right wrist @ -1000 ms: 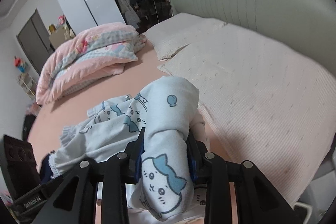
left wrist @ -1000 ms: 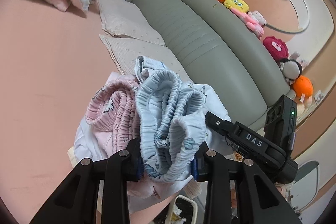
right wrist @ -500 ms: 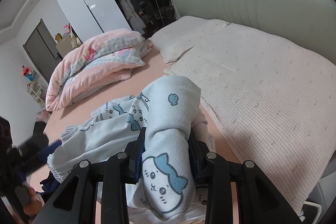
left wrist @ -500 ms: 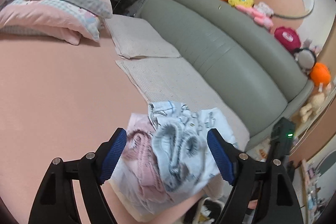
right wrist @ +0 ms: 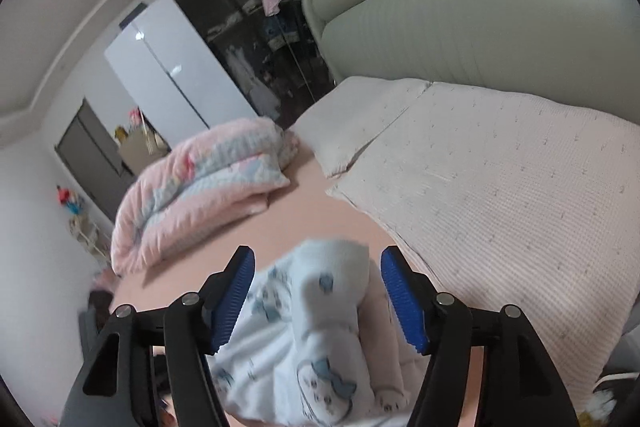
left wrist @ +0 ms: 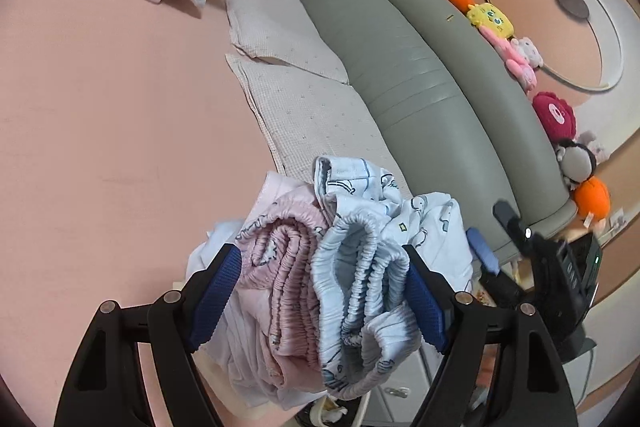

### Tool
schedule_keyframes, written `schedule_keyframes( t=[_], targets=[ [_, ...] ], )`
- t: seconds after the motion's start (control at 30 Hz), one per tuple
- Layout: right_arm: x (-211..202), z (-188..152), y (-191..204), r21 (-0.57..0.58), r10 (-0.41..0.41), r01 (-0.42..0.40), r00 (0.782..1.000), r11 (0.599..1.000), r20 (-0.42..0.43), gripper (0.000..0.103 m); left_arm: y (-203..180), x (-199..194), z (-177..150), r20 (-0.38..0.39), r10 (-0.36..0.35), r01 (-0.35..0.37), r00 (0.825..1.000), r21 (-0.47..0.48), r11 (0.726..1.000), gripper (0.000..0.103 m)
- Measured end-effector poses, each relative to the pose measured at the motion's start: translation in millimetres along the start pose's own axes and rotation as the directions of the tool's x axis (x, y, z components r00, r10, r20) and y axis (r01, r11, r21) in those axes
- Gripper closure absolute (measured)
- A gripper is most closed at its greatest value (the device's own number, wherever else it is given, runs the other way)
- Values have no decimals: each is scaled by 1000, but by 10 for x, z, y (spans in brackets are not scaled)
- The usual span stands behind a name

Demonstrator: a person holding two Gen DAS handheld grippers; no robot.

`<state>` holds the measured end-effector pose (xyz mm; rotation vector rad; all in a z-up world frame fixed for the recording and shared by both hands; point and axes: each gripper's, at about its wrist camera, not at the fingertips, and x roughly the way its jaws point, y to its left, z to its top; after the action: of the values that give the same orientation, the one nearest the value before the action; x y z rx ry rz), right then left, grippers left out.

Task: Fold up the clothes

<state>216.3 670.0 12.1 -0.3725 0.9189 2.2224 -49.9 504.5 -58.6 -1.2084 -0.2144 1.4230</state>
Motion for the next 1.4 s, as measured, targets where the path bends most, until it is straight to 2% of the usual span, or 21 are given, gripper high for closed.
schedule_keyframes(
  t=[0.1,0.17,0.2,0.27,0.3,0.5,0.67,0.77,0.9,1.0,1.13,1.27,1.4],
  targets=[
    [82,25,71,-59,-27,26,1000,998,-10,38,-67,11,13,-3,7,-7,1000,24,1000,25],
    [188,-26,131,-121,-81,76,996,990,-38,38,-84,20,34,1,18,-18,1000,38,999,25],
    [263,-52,139,-144,-118,107,991,984,-63,38,-77,20,35,9,27,-27,1000,45,999,24],
    [417,-116,128,-175,-225,204,968,963,-114,38,-51,28,39,18,45,-46,999,55,997,24],
    [459,-145,110,-171,-245,222,961,960,-128,38,-30,31,32,17,57,-58,998,56,997,24],
    [602,-235,-84,-76,-219,207,955,975,-200,38,110,51,-6,14,77,-77,997,40,996,24],
    [576,-261,-61,-80,-178,166,968,983,-175,38,111,-64,-1,20,78,-78,997,24,997,24],
    [463,-268,-22,-78,-156,146,977,986,-143,38,22,-184,-4,40,87,-89,995,46,995,24],
    [368,-225,207,-154,-148,130,983,979,-111,38,-109,-367,-2,87,93,-101,992,82,991,24],
    [290,-195,385,-225,-181,157,979,962,-94,37,-136,-443,41,96,81,-89,992,79,993,24],
    [213,-140,491,-226,-207,185,975,956,-78,37,-181,-515,55,93,82,-90,992,91,992,24],
    [133,-92,528,-203,-205,189,977,961,-60,37,-314,-646,-50,135,122,-147,983,187,971,24],
    [-53,-142,632,-225,-190,180,981,958,-25,33,-453,-740,-245,161,166,-209,973,304,930,24]
  ],
)
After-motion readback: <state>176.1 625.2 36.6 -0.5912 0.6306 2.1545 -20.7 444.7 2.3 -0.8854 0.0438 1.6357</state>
